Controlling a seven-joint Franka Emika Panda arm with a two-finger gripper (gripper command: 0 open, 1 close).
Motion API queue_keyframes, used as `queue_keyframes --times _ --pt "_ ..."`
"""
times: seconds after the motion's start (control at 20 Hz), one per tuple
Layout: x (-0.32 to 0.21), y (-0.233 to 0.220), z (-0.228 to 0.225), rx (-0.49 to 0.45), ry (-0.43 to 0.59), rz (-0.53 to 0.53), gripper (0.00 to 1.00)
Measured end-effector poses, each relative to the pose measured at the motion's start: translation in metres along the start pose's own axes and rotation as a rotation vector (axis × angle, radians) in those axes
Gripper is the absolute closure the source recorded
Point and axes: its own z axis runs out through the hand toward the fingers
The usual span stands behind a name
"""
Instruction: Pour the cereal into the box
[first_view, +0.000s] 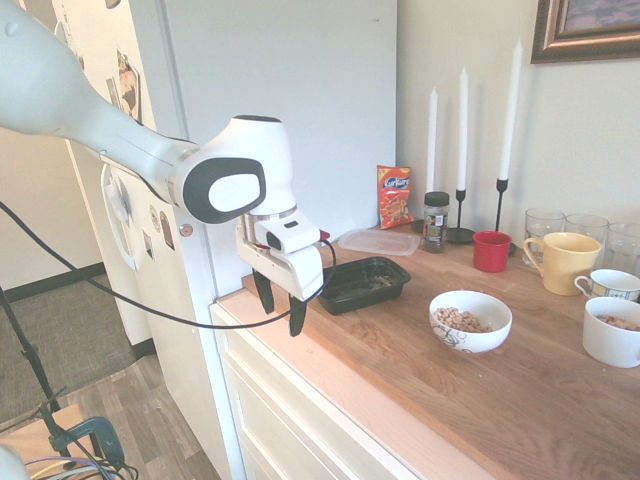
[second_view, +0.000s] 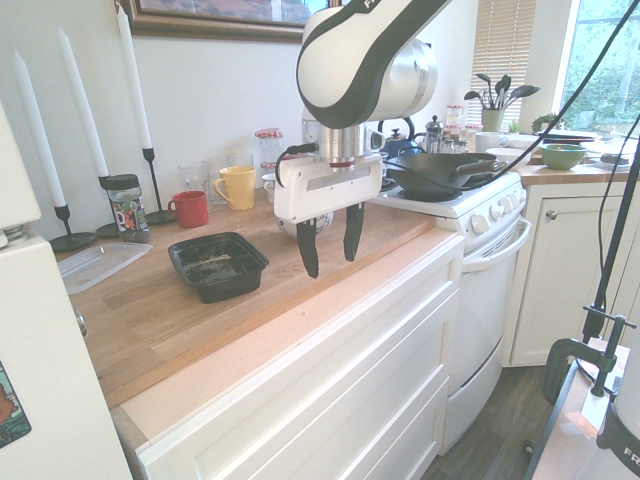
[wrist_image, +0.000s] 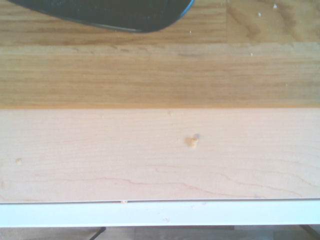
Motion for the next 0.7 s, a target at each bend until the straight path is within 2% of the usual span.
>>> queue_keyframes --times 0.2,0.7 --pt "0.006 -0.001 -0.007 -0.004 0.016 -0.007 0.0" --pt "0.126 0.012 -0.123 0.042 0.135 0.077 0.0"
